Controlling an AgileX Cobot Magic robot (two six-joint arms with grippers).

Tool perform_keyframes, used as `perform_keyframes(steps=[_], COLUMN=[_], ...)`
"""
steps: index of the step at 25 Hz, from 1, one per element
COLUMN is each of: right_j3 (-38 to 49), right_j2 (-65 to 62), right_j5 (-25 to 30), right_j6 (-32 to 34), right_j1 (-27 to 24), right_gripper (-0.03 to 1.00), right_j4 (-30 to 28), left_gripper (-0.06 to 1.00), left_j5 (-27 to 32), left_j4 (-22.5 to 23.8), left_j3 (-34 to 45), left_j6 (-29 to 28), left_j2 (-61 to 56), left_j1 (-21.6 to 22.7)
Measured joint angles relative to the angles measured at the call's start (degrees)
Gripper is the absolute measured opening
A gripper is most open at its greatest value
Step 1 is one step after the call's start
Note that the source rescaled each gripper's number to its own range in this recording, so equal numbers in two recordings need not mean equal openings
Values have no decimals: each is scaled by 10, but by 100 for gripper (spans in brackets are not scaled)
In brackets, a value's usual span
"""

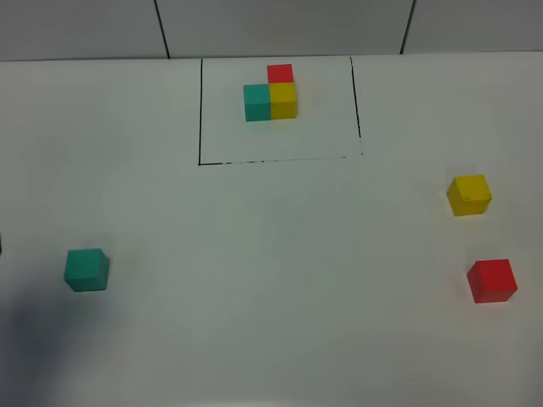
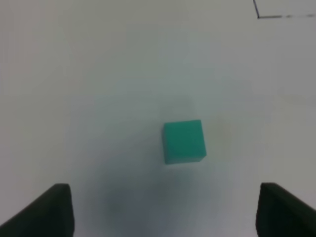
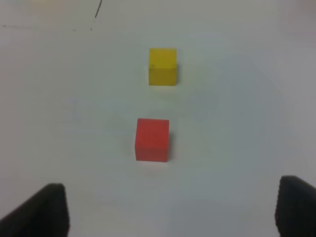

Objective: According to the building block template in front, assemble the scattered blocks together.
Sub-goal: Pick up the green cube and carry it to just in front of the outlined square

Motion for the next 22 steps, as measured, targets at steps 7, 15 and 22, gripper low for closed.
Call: perform_keyframes(steps=[7,15,22], right_j3=[0,0,0], right_j2=[0,0,0], right_j5=[0,0,0], right_j6=[0,-1,1], right_j1=[0,0,0], right_gripper=[72,72,72], right_j4=[0,0,0], left_gripper=[78,78,78], left_j5=[49,31,8], left_j4=[-45,-40,-8], left_j3=[-71,-101,-106], left_j6=[-4,-10,-53], left_j2=[208,308,356], left_j1=[0,-3,-61])
